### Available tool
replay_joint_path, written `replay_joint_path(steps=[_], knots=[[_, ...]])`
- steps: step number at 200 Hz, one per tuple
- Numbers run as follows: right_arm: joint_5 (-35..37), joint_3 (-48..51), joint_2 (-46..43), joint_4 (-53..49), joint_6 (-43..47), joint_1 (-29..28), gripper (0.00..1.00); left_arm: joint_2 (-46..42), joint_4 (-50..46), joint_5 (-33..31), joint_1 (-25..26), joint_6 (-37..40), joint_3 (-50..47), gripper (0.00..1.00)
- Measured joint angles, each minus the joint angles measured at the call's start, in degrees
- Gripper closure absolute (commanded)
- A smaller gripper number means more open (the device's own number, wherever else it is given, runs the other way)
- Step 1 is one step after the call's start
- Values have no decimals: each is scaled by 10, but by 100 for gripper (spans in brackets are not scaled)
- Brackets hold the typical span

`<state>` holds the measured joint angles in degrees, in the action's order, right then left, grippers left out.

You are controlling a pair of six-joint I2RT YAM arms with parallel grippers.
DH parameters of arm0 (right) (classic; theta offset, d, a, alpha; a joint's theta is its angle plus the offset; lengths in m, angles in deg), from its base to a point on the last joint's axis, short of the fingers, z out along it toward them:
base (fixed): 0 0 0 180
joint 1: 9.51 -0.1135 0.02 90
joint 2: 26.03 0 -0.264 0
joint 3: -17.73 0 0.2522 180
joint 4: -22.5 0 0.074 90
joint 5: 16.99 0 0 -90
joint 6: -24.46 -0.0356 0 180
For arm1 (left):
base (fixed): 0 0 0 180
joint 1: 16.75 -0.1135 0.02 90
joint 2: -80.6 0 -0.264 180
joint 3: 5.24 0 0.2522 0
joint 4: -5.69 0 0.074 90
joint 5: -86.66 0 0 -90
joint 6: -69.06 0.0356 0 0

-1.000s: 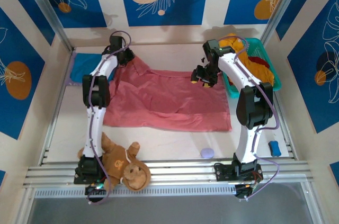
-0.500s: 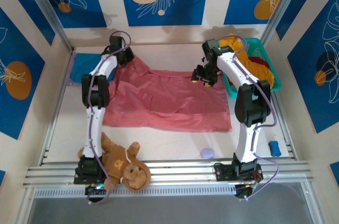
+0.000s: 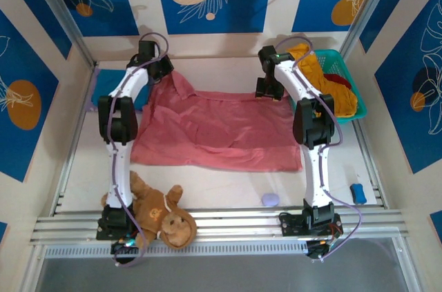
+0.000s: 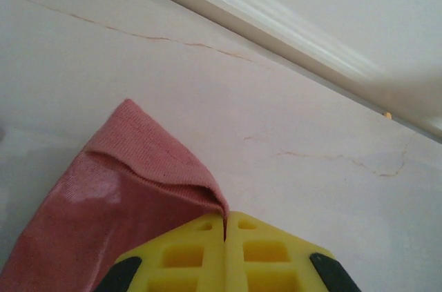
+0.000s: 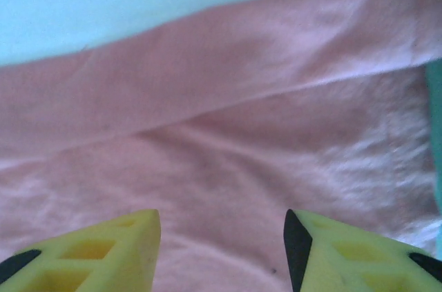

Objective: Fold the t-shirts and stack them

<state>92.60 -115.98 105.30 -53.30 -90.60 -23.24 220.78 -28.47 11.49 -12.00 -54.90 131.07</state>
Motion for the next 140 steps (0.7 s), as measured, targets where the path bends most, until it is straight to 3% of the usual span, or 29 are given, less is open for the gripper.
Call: replay_joint_path(steps=[78, 140], knots=[[70, -85, 72, 12, 80, 8, 60, -33, -15, 10, 0, 24, -13, 100], [98, -142, 136, 36, 186, 8, 63, -39, -20, 17, 0, 31, -30, 100]])
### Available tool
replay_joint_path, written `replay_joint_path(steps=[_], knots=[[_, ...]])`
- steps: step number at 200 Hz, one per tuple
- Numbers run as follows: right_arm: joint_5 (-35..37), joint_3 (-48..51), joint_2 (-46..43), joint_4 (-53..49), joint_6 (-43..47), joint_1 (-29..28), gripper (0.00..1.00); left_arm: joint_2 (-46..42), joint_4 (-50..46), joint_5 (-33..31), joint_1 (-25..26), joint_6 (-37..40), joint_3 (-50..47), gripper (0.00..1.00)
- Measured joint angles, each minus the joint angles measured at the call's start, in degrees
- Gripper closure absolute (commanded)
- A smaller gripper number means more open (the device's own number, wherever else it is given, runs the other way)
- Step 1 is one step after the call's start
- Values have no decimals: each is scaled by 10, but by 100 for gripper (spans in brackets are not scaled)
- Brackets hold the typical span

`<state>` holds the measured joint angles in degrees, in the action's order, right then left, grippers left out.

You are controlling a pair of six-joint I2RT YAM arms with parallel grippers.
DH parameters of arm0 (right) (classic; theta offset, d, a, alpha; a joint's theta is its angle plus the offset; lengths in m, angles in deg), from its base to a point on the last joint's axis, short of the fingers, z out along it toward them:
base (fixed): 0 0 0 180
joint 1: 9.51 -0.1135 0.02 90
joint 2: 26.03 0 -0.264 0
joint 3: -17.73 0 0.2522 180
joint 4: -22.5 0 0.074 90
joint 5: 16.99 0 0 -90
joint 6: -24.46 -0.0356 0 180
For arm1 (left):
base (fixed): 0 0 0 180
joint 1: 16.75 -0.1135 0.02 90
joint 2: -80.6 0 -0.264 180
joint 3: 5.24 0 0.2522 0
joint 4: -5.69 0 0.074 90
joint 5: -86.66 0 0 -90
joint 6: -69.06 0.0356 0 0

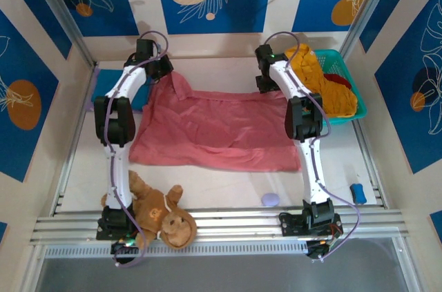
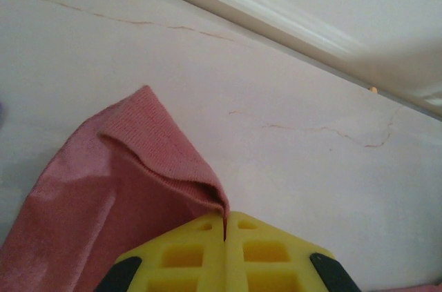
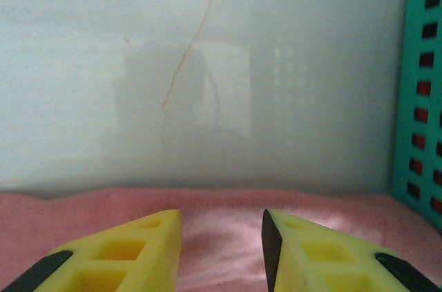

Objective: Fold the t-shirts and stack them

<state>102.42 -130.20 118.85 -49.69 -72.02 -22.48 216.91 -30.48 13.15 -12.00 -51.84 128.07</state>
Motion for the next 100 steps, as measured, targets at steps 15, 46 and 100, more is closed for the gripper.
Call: replay_joint_path(steps=[15, 46, 100], knots=[[4, -7, 7, 3, 15, 1, 62, -3, -4, 0, 0, 0, -1, 100], [4, -9, 8, 3, 27, 9, 63, -13, -9, 0, 0, 8, -3, 100], [-18, -9, 22, 3, 34, 19, 67, -18, -10, 0, 0, 15, -4, 100]])
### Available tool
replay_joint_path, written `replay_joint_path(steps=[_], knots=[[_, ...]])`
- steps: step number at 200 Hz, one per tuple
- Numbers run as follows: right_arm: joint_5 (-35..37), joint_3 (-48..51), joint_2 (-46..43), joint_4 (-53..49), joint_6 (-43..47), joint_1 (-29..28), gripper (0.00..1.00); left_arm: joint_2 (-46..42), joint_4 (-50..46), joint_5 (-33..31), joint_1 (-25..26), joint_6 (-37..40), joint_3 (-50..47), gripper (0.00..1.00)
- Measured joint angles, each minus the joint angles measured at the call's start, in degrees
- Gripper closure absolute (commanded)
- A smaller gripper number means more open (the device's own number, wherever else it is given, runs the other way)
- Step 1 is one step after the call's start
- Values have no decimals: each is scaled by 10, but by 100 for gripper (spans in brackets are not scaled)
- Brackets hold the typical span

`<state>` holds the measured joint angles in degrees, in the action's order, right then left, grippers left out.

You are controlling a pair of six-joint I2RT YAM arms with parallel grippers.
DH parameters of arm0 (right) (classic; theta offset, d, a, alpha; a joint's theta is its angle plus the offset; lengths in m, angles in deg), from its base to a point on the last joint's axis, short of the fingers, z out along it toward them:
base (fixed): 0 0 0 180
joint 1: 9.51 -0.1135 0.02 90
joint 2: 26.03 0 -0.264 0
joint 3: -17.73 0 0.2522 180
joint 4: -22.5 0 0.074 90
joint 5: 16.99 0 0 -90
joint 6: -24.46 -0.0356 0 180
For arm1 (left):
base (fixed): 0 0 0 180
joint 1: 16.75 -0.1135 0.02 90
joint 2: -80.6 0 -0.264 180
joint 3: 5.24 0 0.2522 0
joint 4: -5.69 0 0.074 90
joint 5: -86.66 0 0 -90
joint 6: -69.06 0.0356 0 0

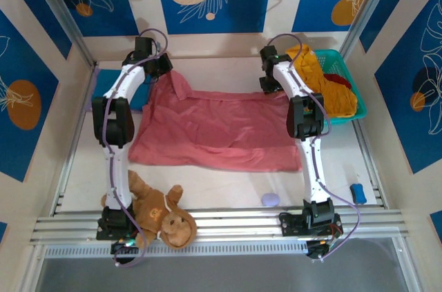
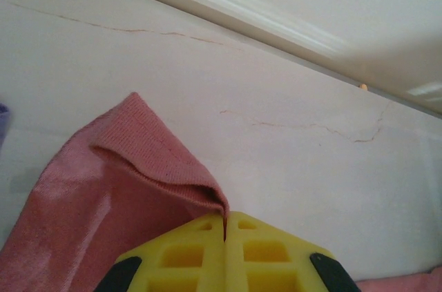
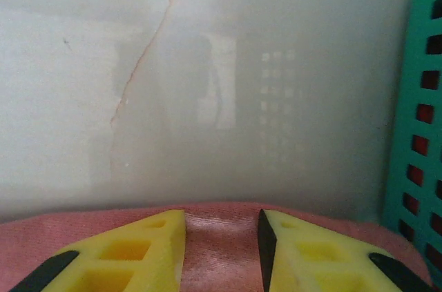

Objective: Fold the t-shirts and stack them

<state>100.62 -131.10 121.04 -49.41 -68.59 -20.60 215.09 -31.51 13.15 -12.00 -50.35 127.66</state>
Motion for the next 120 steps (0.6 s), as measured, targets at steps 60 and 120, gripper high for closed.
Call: replay_joint_path(steps=[60, 120], knots=[[-28, -3, 5, -4, -3, 0, 84, -9, 0, 0, 0, 0, -30, 100], [-32, -5, 5, -11, -5, 0, 99, -17, -2, 0, 0, 3, -43, 100]])
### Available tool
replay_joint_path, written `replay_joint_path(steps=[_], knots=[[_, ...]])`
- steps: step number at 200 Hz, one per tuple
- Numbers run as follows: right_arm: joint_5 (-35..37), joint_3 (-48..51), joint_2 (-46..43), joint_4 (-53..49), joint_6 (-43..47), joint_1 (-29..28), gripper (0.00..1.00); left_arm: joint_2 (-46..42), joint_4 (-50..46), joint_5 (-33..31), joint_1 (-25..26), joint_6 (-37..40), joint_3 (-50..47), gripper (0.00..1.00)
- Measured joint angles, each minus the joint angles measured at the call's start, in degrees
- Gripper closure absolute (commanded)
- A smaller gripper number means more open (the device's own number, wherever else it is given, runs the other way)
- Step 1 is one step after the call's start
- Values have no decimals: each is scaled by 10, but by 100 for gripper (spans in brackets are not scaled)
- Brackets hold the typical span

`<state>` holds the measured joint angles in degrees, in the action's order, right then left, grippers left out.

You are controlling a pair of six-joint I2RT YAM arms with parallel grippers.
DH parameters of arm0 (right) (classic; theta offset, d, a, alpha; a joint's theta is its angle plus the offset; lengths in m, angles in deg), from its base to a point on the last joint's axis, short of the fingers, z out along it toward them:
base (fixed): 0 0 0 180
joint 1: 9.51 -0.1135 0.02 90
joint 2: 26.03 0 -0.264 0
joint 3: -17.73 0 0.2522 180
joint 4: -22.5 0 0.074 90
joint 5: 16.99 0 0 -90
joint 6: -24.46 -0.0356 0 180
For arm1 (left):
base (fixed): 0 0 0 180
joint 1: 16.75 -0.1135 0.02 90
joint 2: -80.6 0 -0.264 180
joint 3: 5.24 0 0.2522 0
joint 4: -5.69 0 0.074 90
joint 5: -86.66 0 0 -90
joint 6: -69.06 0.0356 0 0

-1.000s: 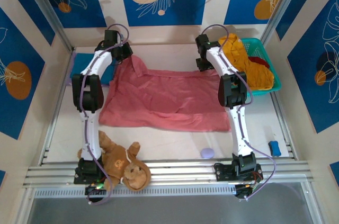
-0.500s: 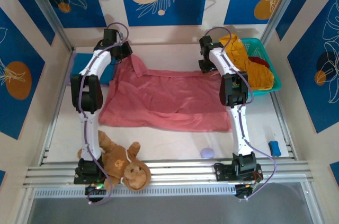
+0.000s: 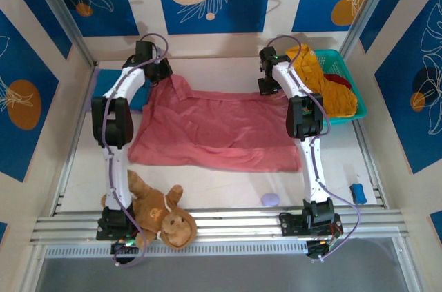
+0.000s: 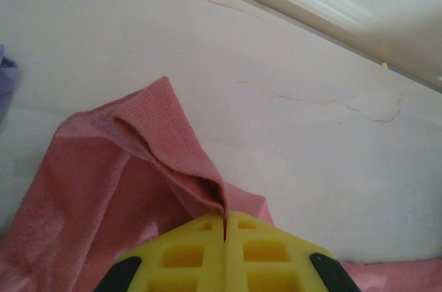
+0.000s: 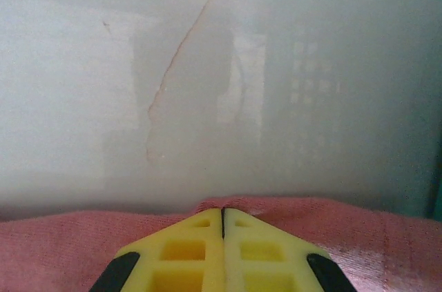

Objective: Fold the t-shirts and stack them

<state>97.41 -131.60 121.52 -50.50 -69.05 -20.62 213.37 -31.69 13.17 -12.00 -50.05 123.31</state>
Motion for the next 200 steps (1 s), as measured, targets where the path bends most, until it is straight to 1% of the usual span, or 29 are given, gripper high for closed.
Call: replay_joint_path(steps=[6, 50, 74, 132, 163, 200], knots=[[0, 0, 0, 0, 0, 0, 100, -3, 0, 0, 0, 2, 0, 100], [0, 19, -14, -3, -2, -5, 100, -41, -5, 0, 0, 12, -7, 100], [0, 64, -49, 3, -13, -9, 100, -66, -14, 0, 0, 15, -18, 100], [0, 173, -131, 34, -35, -13, 100, -79, -58, 9, -4, 30, -29, 100], [0, 215, -154, 47, -44, -13, 100, -95, -88, 11, -4, 42, -35, 100], [0, 262, -187, 56, -46, -19, 100, -137, -113, 11, -4, 50, -55, 100]])
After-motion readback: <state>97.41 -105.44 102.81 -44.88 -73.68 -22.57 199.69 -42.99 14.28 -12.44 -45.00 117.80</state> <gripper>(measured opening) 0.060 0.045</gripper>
